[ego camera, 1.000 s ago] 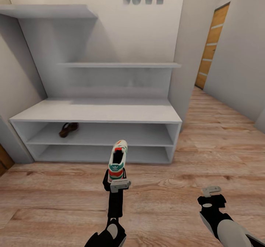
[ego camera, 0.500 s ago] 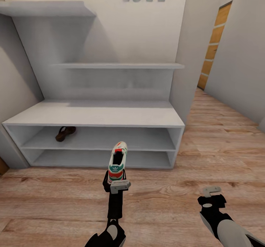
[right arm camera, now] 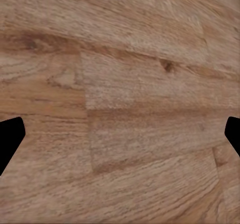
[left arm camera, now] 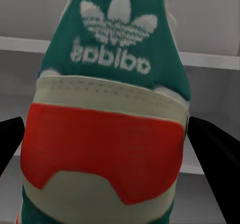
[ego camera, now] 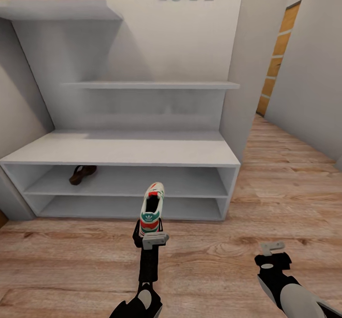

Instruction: Pick up the two gym shoes and the two sandals from the corridor floor and place them onto the hallstand (shoe rack) in the corridor, making sure they are on the rack and not on the floor. Arrange them so the two gym shoes are next to each other and the two sandals are next to each other.

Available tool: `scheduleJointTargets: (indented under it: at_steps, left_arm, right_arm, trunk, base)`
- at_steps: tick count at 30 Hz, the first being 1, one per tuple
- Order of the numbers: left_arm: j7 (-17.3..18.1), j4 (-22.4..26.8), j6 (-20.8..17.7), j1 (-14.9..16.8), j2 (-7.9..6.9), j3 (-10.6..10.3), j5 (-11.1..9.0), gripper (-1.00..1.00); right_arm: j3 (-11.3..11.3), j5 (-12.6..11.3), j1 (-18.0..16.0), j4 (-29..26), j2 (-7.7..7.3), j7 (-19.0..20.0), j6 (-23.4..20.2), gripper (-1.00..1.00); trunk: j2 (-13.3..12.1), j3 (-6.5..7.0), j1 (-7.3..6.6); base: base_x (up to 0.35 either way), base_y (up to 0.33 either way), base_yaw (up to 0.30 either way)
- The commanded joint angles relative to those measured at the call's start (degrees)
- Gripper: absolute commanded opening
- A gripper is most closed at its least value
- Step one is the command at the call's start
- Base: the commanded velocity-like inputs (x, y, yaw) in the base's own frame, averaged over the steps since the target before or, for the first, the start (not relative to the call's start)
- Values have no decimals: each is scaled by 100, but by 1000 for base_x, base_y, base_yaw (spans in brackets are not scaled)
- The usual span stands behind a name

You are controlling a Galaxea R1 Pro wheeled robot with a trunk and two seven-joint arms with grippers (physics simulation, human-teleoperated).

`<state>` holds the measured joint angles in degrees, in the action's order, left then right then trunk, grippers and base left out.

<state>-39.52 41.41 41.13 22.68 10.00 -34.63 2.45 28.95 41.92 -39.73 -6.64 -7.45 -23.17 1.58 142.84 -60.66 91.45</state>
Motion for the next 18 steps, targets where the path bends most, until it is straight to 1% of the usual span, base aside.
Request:
scheduleJointTargets:
  at_steps: [1,10,18]
  left_arm:
    - [5,-2,1,0,0,0,1,-100]
    - [6,-8,1,0,0,0,1,-100]
    - [6,-8,1,0,0,0,1,-100]
  right_arm:
    - [-1,0,0,17,1,-4,0,100]
    - [-1,-6,0,79,14,-28,7,100]
    - [-3,-8,0,360,30,-14,15,100]
  trunk:
    - [0,0,0]
    - [0,0,0]
    - [0,0,0]
  base:
    - [26,0,0]
    - [10,0,0]
    - [1,0,0]
